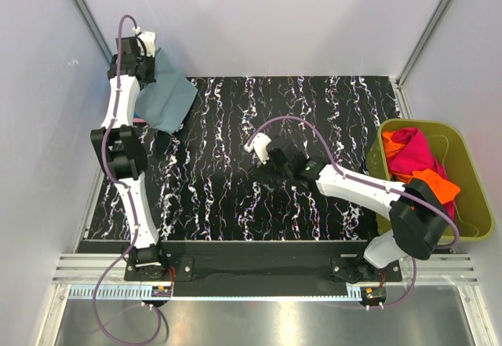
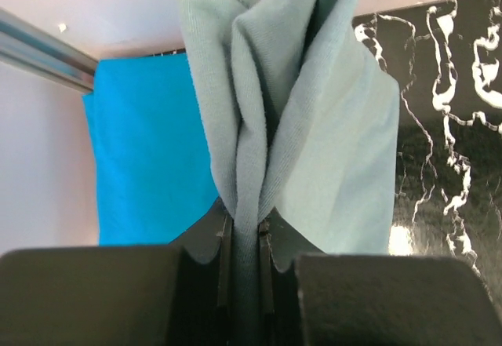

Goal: Fold and stack the t-shirts
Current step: Neatly place the folded tshirt to the corner

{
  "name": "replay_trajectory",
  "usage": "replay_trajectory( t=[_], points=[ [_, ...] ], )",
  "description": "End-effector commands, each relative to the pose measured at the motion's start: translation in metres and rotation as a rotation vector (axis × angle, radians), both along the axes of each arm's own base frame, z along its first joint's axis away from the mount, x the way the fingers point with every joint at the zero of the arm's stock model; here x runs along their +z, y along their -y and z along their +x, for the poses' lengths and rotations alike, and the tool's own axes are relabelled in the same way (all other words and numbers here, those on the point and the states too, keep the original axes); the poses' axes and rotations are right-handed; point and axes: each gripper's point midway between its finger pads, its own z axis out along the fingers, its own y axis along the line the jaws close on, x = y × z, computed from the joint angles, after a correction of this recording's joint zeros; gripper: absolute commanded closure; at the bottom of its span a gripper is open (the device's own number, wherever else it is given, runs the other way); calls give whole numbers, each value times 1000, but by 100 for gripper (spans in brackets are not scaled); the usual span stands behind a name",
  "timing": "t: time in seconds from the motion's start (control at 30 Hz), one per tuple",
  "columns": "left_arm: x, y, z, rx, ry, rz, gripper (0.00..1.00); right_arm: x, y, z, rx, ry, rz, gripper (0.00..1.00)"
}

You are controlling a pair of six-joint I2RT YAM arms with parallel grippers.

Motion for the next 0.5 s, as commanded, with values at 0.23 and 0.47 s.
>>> replay_trajectory(
  t=[0.23,0.47],
  points=[
    [77,-50,42,167,364,-196,100,19,-22,23,-8,27,64,0],
    [55,-61,49,199,356,-252,100,19,-25,25,-18,21,72,0]
  ],
)
